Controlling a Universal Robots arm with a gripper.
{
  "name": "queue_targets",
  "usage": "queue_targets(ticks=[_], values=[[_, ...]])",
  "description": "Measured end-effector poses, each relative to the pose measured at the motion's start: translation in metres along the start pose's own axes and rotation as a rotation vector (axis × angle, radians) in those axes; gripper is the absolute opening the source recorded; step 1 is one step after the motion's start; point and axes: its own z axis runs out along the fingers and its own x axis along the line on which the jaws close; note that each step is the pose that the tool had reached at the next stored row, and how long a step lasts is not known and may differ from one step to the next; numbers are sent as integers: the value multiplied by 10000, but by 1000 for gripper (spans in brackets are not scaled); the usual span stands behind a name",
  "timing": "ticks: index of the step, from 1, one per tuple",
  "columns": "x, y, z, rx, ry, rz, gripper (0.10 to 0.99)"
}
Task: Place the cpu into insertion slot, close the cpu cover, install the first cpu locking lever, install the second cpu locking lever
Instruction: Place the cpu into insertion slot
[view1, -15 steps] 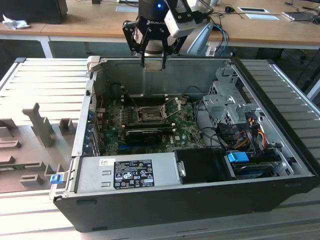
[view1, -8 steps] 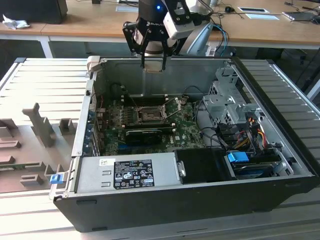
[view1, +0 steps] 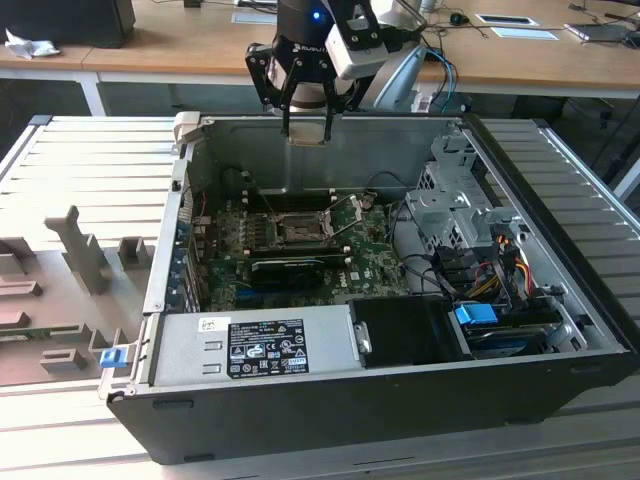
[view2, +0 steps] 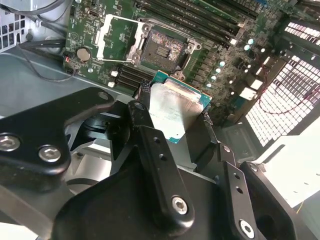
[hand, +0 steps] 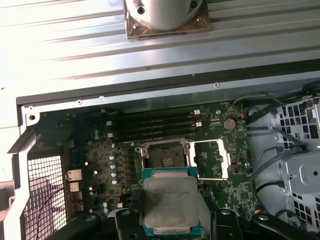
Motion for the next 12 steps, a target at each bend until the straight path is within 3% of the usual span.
queue_targets(ticks=[12], values=[[0,0,1,-4,-43,471,529]])
